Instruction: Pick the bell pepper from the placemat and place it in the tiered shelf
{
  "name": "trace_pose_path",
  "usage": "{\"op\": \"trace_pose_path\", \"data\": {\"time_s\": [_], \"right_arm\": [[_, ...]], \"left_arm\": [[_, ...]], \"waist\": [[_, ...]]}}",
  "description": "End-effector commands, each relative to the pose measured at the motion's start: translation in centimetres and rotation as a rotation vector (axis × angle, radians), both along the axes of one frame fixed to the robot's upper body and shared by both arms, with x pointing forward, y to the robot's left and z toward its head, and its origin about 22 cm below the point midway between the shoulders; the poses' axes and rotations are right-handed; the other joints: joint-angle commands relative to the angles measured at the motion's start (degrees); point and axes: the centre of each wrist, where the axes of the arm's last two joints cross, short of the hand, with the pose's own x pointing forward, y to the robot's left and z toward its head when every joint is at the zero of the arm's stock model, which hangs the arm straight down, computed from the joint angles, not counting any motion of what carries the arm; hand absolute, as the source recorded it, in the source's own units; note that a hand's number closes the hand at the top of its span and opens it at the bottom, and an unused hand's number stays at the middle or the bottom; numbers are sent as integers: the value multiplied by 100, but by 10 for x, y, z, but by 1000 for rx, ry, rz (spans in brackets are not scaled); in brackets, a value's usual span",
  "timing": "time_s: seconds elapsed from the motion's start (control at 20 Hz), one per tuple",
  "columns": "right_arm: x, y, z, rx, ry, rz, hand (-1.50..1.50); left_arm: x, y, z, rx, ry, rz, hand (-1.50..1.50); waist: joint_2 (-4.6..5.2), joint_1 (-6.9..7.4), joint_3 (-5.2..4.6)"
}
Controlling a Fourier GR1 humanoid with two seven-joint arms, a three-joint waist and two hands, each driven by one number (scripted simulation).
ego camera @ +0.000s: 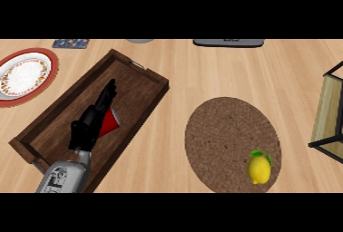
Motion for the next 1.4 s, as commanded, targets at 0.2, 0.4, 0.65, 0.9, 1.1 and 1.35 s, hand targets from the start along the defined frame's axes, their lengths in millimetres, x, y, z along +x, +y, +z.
{"op": "trace_pose_path", "data": {"time_s": [0.2, 0.4, 0.65, 0.9, 1.1, 1.35], "right_arm": [[27, 0, -1, 90, 20, 151, 150], [43, 6, 6, 71, 47, 166, 150], [49, -3, -32, -55, 70, -189, -150], [47, -18, -25, 3, 91, -158, -150], [50, -20, -15, 86, 121, -114, -150], [43, -27, 11, 153, 177, -46, -150]], "left_arm": [[0, 1, -1, 3, 12, 26, 0], [9, -8, 14, 9, 6, -5, 0], [8, 4, -6, -4, 20, -7, 0], [17, 4, 14, -3, 0, 4, 0], [5, -15, 9, -7, 20, -12, 0], [12, 5, 14, -2, 5, 0, 0]], "waist": [[5, -43, -4], [24, 23, 0], [47, 28, -1], [27, -21, 1], [33, 52, 6], [29, 20, 5]]}}
